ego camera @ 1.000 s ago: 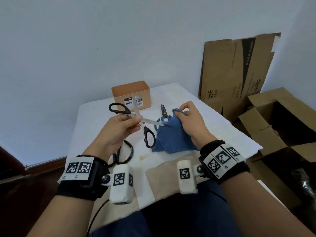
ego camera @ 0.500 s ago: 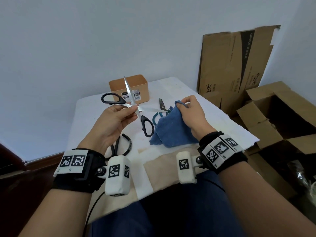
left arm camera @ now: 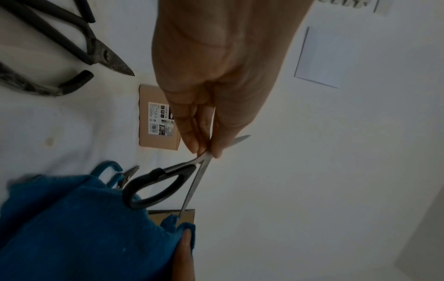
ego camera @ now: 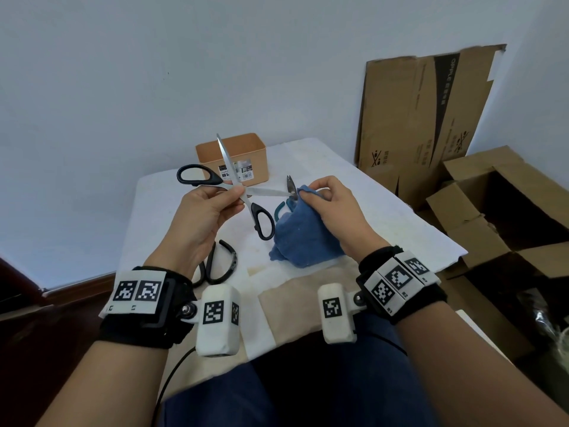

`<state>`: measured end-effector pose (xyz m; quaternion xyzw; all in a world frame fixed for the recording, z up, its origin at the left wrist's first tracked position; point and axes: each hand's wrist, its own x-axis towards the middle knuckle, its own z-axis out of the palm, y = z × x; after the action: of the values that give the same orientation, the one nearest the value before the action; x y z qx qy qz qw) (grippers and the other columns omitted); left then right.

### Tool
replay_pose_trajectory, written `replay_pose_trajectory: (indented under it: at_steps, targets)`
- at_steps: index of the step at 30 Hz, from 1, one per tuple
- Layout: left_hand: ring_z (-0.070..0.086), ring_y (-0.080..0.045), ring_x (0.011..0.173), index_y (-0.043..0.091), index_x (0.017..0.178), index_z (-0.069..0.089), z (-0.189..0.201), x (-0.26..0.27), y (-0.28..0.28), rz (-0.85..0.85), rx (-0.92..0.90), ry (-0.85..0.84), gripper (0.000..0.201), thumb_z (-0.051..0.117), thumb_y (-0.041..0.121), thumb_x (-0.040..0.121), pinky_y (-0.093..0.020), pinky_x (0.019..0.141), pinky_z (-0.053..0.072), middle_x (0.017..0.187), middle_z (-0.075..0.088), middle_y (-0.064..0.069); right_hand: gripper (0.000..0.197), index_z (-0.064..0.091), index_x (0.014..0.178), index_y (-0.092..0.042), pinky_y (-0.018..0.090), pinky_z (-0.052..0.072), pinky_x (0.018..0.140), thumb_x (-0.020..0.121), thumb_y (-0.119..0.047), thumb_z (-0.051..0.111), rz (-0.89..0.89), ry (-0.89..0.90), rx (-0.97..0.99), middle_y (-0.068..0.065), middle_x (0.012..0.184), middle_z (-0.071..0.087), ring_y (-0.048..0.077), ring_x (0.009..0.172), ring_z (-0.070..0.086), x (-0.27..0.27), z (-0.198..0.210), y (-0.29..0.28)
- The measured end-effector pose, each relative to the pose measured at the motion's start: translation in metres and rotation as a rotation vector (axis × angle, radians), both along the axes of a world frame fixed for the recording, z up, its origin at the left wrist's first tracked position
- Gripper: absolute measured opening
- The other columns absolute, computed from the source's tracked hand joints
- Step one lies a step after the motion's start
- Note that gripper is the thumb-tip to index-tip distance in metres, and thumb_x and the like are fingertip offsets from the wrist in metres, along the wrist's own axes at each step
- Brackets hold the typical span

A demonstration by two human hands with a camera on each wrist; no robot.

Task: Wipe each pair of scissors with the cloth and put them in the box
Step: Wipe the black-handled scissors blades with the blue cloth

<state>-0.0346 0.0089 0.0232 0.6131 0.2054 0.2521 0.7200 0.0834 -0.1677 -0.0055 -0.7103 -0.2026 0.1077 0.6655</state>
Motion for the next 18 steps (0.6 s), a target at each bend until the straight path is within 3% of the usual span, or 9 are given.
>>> replay_pose_trajectory:
  at_steps: [3,8,12,18]
  targets:
    - [0.065,-0.007,0.067,0.002,0.089,0.070,-0.002,0.002,-0.003,0.020,-0.019,-0.018,0.004,0.069,0.005,0.090,-0.017,0.073,0.056,0.072,0.069,0.000,0.025,0.057,0.102,-0.013,0.020,0.051,0.065,0.089,-0.032,0.069,0.039,-0.023,-0.006,0.011,0.087,0.072,0.011,0.074,0.067,-0.003,0.000,0.003]
    - [0.064,-0.008,0.070,-0.005,0.099,0.070,-0.004,0.005,-0.005,-0.033,-0.008,-0.022,0.014,0.067,0.007,0.092,-0.017,0.074,0.056,0.077,0.068,-0.004,0.021,0.059,0.092,-0.014,0.035,0.054,0.077,0.087,-0.032,0.070,-0.003,-0.016,-0.007,0.009,0.089,0.073,0.019,0.084,0.070,-0.001,-0.001,0.009]
    - [0.064,-0.014,0.080,-0.007,0.101,0.070,-0.006,0.005,-0.003,-0.058,0.034,-0.002,0.018,0.067,0.008,0.092,-0.017,0.076,0.055,0.091,0.068,-0.012,0.019,0.060,0.085,-0.017,0.029,0.051,0.072,0.085,-0.032,0.071,-0.013,0.011,-0.034,0.004,0.084,0.071,0.014,0.076,0.065,0.001,0.000,0.009]
    - [0.066,-0.012,0.074,-0.005,0.093,0.070,-0.013,0.006,-0.006,-0.053,0.026,0.026,0.011,0.067,0.006,0.091,-0.017,0.075,0.055,0.082,0.070,-0.008,0.018,0.062,0.080,-0.017,0.033,0.052,0.077,0.080,-0.031,0.074,-0.039,0.032,-0.098,0.007,0.091,0.071,0.017,0.083,0.064,0.008,-0.003,0.008]
